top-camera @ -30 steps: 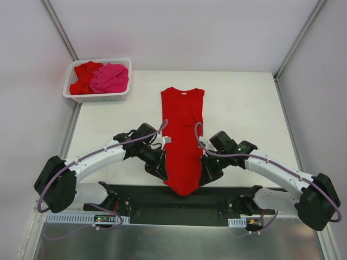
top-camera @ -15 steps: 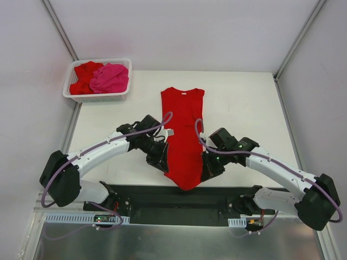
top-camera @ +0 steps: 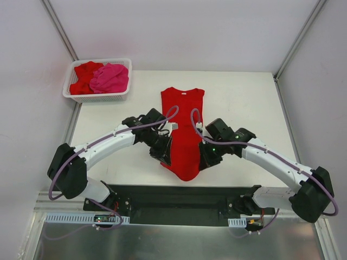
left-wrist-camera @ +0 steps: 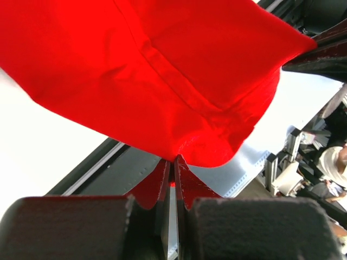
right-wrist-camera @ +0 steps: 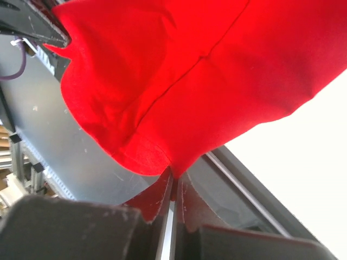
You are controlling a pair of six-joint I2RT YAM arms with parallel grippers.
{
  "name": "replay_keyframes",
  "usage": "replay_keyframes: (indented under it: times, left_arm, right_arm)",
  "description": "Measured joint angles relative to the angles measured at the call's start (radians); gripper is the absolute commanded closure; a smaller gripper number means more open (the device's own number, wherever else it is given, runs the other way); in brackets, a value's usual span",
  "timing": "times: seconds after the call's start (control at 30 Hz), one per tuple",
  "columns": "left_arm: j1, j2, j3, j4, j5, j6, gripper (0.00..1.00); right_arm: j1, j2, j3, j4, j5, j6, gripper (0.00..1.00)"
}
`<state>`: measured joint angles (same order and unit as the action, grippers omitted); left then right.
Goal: Fold and stack the t-shirts
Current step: Fold the folded rectangular tshirt in 1/3 of the way
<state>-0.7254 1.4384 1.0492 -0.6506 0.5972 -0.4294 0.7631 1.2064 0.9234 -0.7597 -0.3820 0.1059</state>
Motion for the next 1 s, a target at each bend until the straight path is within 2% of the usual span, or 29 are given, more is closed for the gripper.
replay_keyframes:
  times: [0.6, 1.0]
  left_arm:
    - [0.053, 0.003, 0.13, -0.116, -0.134, 0.095, 1.0]
    - [0.067, 0.058, 0.196, -0.15, -0.186, 0.142, 1.0]
  right_arm:
    - [-0.042, 0.072, 0.107, -0.048, 0.09, -0.082, 0.99]
    - [-0.048, 0.12, 0.167, -0.055, 0.148, -0.111, 0.99]
